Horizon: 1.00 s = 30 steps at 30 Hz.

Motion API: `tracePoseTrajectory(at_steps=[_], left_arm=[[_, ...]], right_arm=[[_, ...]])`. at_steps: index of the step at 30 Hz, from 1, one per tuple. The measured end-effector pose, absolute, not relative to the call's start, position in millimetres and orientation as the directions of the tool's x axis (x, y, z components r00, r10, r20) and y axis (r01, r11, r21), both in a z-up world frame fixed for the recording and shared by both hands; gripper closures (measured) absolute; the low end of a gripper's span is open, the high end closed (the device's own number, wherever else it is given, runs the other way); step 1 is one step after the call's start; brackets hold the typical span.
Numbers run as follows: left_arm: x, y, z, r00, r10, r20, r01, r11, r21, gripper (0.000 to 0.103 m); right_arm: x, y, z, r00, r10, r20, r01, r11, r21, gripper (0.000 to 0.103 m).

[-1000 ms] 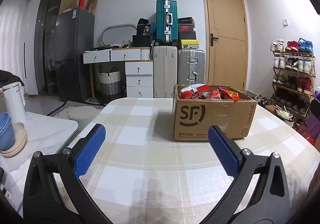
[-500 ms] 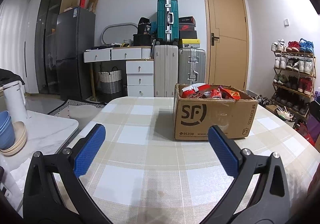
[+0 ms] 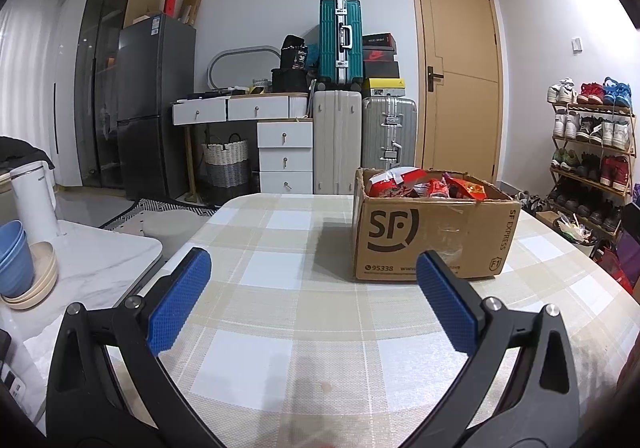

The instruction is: Organize snacks

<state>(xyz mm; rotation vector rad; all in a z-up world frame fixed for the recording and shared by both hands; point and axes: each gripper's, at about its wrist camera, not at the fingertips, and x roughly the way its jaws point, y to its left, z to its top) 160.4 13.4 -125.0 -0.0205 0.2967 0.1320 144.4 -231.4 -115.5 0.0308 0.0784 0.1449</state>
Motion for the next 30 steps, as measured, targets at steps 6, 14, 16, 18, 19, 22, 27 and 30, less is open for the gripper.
tracePoseTrajectory(at_steps=[6, 14, 16, 18, 19, 22, 27, 30], left_arm=[[156.9, 16.9, -124.4, 0.948, 0.129, -0.291, -0.135, 0.991, 0.0, 0.001], [157.1, 17.4, -125.1, 0.948, 0.123, -0.294, -0.128, 0.992, 0.004, 0.001], [157.1, 18.0, -124.9, 0.948, 0.122, -0.294, -0.128, 0.992, 0.001, 0.001], [156.2, 18.0, -124.7, 0.947, 0.125, -0.295, -0.13, 0.991, 0.001, 0.001], [155.7, 17.6, -124.6, 0.947, 0.126, -0.295, -0.132, 0.991, 0.001, 0.001], [155.7, 17.8, -124.8, 0.947, 0.125, -0.297, -0.13, 0.991, 0.002, 0.001], [154.2, 17.3, -124.1, 0.945, 0.129, -0.3, -0.134, 0.991, 0.005, 0.001], [155.5, 17.7, -125.5, 0.944, 0.131, -0.302, -0.135, 0.991, 0.006, 0.001]], right_arm=[[145.6, -231.7, -115.3, 0.986, 0.147, -0.076, -0.144, 0.989, 0.036, 0.001], [145.4, -231.5, -115.4, 0.987, 0.144, -0.076, -0.142, 0.989, 0.033, 0.001], [145.6, -231.7, -115.4, 0.986, 0.146, -0.076, -0.144, 0.989, 0.035, 0.001], [145.3, -231.4, -115.2, 0.987, 0.144, -0.077, -0.141, 0.989, 0.035, 0.001], [145.3, -231.4, -115.3, 0.986, 0.145, -0.077, -0.142, 0.989, 0.036, 0.001], [145.7, -231.4, -115.6, 0.986, 0.144, -0.079, -0.141, 0.989, 0.037, 0.001], [145.8, -231.9, -115.5, 0.987, 0.144, -0.078, -0.142, 0.989, 0.036, 0.001], [145.8, -231.9, -115.6, 0.987, 0.144, -0.078, -0.141, 0.989, 0.037, 0.001]])
